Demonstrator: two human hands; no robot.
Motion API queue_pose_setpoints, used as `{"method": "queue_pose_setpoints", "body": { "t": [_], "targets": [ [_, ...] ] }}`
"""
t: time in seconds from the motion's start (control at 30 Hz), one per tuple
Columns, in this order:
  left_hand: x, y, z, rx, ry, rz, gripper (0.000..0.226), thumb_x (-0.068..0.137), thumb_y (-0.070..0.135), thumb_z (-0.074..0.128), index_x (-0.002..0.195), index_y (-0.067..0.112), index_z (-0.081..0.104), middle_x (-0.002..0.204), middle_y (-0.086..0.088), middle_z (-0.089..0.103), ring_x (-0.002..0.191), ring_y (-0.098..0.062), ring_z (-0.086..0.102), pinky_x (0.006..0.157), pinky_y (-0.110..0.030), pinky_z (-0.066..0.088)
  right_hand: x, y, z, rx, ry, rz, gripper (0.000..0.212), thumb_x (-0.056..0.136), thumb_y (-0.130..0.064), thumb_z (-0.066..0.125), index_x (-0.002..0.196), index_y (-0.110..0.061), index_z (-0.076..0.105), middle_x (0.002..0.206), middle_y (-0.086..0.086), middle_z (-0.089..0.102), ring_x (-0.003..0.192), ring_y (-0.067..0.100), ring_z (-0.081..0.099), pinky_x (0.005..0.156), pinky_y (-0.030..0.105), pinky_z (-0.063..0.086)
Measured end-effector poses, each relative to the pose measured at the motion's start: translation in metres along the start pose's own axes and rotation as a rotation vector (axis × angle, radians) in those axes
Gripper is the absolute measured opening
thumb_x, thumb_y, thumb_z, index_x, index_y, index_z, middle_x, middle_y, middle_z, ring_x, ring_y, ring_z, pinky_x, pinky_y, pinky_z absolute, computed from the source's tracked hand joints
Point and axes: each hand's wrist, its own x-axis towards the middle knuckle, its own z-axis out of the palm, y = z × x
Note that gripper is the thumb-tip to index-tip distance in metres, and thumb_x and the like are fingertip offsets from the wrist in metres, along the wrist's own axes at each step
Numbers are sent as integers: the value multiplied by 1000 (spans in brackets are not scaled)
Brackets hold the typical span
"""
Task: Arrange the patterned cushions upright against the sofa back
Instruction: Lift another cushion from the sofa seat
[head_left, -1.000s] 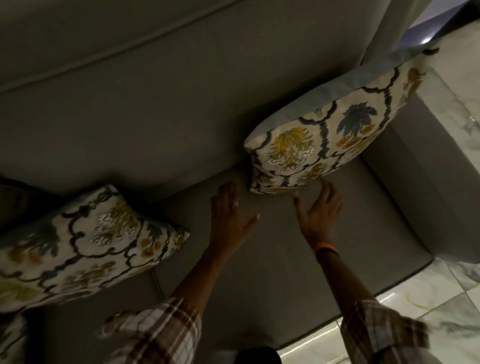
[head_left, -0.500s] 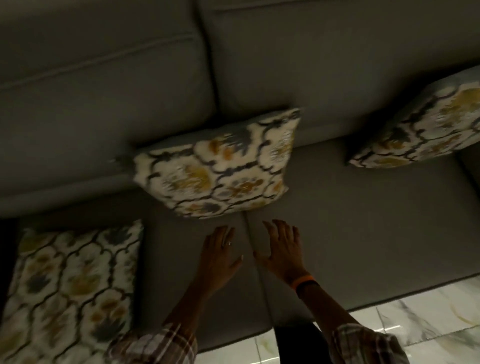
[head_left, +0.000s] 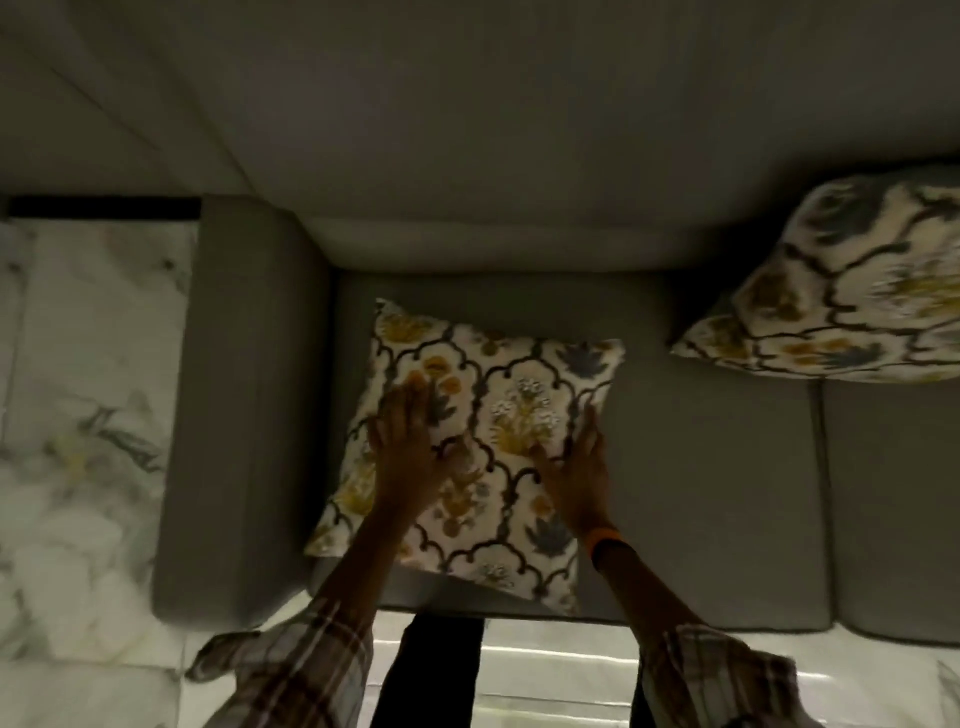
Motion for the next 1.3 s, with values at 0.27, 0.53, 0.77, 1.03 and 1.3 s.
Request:
{"method": "queue_pose_setpoints", "body": {
  "t": [0.27, 0.53, 0.77, 1.03, 1.3],
  "targets": [
    [46, -72, -58, -941, -334, -597, 102, 63, 42, 89, 147, 21, 35, 139, 2, 46, 132, -24, 46, 104, -36, 42, 12, -41, 4, 457, 21, 140, 89, 80, -41, 91, 154, -38, 41, 106, -4, 81, 68, 10, 74, 58, 37, 62],
    [91, -90, -107, -944, 86, -335, 140, 43, 50, 96, 153, 15, 17, 158, -1, 31, 141, -14, 38, 113, -41, 41, 35, -152, -31, 405, 136, -383, 103, 66, -13, 101, 152, -23, 45, 147, 3, 62, 136, 10, 63, 108, 31, 56],
    [131, -69, -142, -907, -12, -92, 108, 53, 40, 93, 142, 23, 34, 139, 16, 47, 127, 2, 49, 110, -24, 41, 64, -188, -35, 373, 82, -381, 117, 61, -39, 100, 153, -1, 38, 140, -4, 66, 130, -5, 62, 108, 20, 53],
    [119, -61, -131, -862, 101, -46, 85, 72, -10, 78, 137, 19, 33, 135, 10, 37, 114, 21, 45, 93, 2, 38, 60, -164, -22, 441, 163, -366, 107, 74, 1, 94, 156, -11, 26, 140, -12, 58, 124, -12, 62, 99, 14, 53],
    [118, -66, -112, -857, 82, -167, 95, 76, 18, 81, 152, 13, 24, 153, -4, 38, 122, 15, 45, 106, -13, 43, 74, -153, -31, 429, 110, -348, 117, 73, 3, 94, 160, -13, 17, 145, -3, 54, 123, -10, 61, 105, 14, 51]
  ]
}}
